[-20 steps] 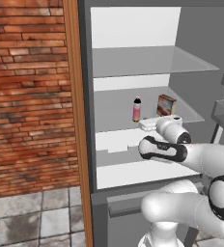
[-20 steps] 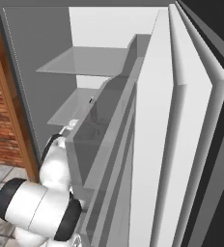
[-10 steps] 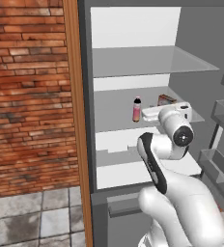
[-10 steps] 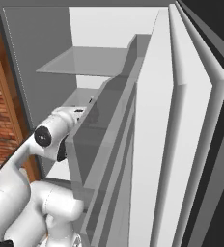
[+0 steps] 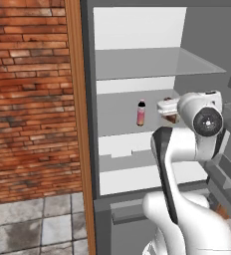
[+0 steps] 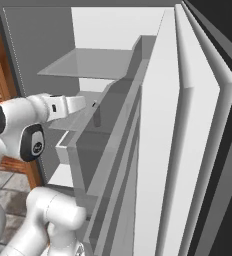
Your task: Place the ketchup and mustard from the counter to the top shelf of the fridge. If the existing items in the fridge are on the top shelf, move them to other shelves.
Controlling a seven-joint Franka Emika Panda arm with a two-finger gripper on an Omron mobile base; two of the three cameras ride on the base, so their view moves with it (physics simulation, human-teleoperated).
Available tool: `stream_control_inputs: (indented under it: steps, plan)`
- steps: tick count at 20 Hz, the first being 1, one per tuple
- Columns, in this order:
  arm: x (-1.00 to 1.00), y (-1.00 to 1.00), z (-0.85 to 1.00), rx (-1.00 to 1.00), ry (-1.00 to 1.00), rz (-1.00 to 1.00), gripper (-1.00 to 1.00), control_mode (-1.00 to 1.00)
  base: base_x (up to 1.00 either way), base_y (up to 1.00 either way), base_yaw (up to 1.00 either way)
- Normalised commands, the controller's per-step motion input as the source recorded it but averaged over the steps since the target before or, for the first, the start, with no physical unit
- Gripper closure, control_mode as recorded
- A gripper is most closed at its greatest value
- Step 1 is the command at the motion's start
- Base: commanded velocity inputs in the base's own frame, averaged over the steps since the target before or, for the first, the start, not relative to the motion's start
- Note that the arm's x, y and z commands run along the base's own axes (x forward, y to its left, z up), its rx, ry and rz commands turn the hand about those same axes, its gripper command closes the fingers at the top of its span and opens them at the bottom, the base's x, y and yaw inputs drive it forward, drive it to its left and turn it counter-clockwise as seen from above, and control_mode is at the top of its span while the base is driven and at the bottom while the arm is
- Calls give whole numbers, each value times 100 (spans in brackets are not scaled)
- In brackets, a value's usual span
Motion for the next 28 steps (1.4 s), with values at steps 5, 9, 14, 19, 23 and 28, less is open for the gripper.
stream_control_inputs:
  steps: [5, 9, 14, 19, 23, 28]
  plan:
    - [-100, 4, 46, -1, 28, -4, -100, -100, 0, 0, 0]
    - [-91, 28, 0, 7, 22, 0, -100, -100, 0, 0, 0]
    - [-83, 8, -1, 33, -4, -3, -100, -100, 0, 0, 0]
    - [-48, 1, -1, 44, -7, -9, -100, -100, 0, 0, 0]
    - [-8, 0, 0, 20, -5, -5, -100, -100, 0, 0, 0]
    - [0, 0, 0, 1, 0, 0, -100, -100, 0, 0, 0]
